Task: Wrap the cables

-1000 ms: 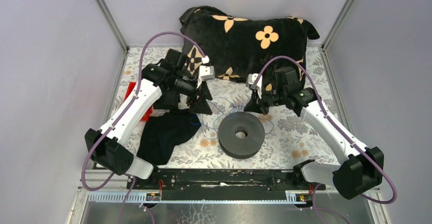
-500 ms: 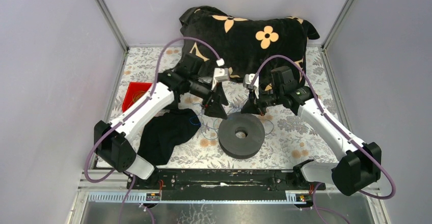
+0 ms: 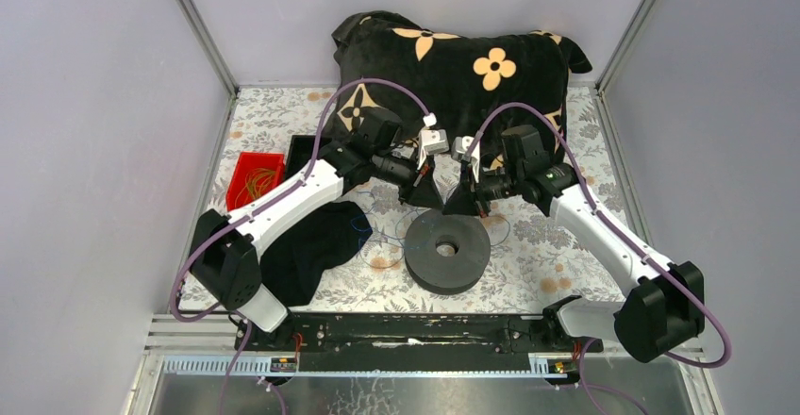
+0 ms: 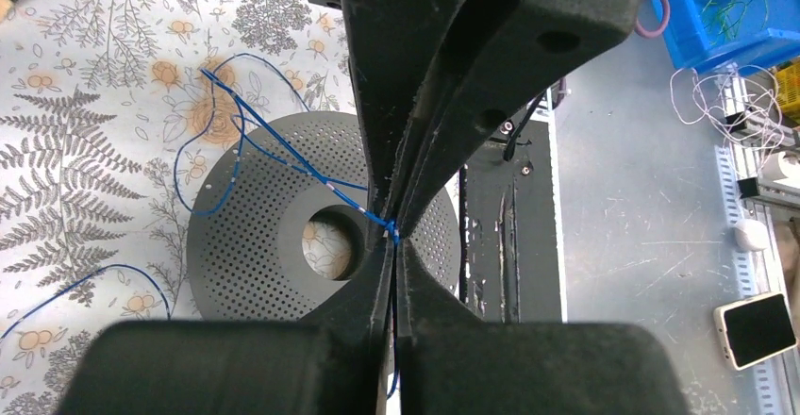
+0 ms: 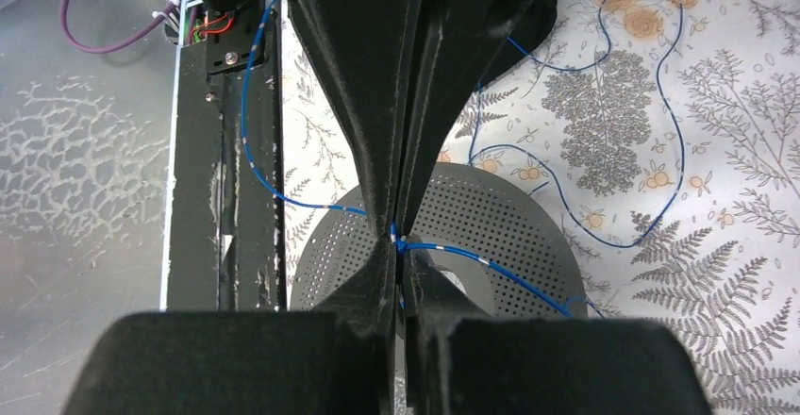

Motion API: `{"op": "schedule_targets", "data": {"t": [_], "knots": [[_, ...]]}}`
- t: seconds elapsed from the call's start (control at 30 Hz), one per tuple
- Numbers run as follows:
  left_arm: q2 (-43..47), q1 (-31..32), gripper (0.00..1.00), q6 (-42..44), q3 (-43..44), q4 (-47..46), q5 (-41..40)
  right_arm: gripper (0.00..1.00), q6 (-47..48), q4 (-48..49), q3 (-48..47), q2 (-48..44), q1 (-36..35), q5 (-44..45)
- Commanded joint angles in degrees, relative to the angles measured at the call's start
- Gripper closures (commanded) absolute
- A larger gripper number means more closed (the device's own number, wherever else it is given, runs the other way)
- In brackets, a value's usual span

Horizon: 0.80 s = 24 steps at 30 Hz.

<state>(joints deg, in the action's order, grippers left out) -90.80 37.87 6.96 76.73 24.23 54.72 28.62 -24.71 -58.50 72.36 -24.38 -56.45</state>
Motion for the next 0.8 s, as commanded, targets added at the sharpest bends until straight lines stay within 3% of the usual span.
{"op": "schedule_targets", "data": {"t": [0.0,0.13,0.5,0.77], "knots": [[0.3,1.1,1.0,1.8,-1.0,-3.2,1.0,1.0,-2.2,3.9,0.1,-2.0,-0.4,-3.5],[1.6,1.1,1.0,3.6,-2.2,-2.3,1.2,0.98,-2.8,3.8,0.3,-2.9,-0.5,-3.1],[5.2,0.8,1.0,5.5,-5.3,-4.0,4.5,0.65,2.8,-4.2,-0.3,-5.1,-0.2,4.4],[4.3,0.3,1.0,5.2,-5.1,-4.1,6.6,0.65,3.3,-6.2,-2.7,-6.5,0.1,3.3]]}}
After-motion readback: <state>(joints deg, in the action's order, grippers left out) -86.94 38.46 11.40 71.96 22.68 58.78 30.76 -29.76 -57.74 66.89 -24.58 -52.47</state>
